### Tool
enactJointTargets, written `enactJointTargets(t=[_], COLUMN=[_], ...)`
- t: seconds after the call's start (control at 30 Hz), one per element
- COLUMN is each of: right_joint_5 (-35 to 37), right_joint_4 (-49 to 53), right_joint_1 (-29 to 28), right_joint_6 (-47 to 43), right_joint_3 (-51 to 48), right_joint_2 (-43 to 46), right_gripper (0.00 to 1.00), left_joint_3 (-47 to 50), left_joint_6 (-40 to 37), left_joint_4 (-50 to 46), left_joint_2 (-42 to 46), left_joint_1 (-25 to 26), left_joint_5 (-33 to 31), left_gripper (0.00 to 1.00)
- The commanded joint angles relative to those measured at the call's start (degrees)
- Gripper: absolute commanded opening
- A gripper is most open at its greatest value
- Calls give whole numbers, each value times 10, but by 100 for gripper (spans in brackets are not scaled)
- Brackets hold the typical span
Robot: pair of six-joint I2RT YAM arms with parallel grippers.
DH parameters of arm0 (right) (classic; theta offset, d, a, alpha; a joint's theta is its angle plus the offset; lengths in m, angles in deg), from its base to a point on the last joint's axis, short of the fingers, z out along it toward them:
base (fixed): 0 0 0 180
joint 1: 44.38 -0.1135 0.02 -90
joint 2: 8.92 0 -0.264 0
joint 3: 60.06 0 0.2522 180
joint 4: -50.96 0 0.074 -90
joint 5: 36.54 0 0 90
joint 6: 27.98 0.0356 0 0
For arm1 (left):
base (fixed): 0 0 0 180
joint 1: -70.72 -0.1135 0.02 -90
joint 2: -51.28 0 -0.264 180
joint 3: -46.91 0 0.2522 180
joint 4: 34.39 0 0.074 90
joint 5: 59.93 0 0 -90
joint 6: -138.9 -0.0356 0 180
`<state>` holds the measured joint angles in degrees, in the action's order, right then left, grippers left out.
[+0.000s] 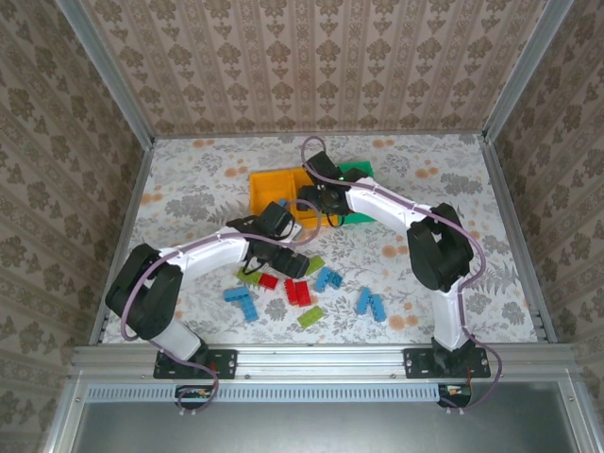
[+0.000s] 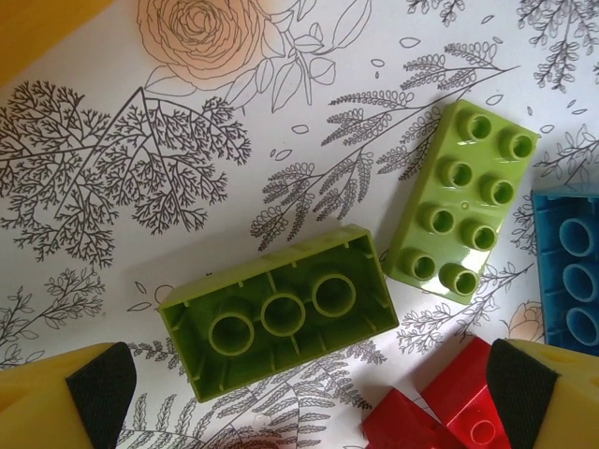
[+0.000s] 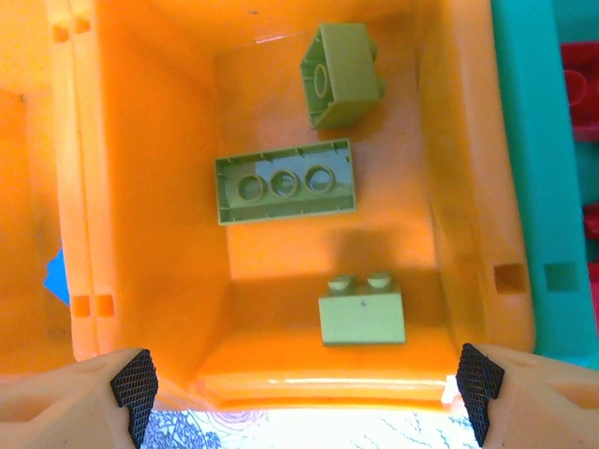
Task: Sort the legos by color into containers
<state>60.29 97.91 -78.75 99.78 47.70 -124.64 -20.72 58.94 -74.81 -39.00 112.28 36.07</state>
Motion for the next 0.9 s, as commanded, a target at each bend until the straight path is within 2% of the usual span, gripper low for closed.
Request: enactJointTargets(t=[0.0, 0.23, 0.5, 0.67, 0.87], right_joint_5=[2, 20, 41, 50, 56], right_joint_4=[-1, -21, -21, -35, -30], right_joint_1=[5, 8, 9, 11, 14], right_joint_6=[8, 6, -24, -22, -20], right_joint_3=[-23, -88, -146, -165, -168], right_joint_2=[46, 98, 139, 152, 156], right_gripper=[87, 87, 90, 91, 91], left_joint_3=[-24, -53, -60, -68, -67], left_joint_6=[20, 31, 43, 38, 44], left_joint_4=[-21, -38, -24, -23, -16], left_joint_2=[-17, -57, -84, -99, -102], left_joint_1=[1, 1, -8, -13, -19], left_joint_5=[-13, -27, -25, -21, -15], left_gripper=[100, 95, 83, 79, 60])
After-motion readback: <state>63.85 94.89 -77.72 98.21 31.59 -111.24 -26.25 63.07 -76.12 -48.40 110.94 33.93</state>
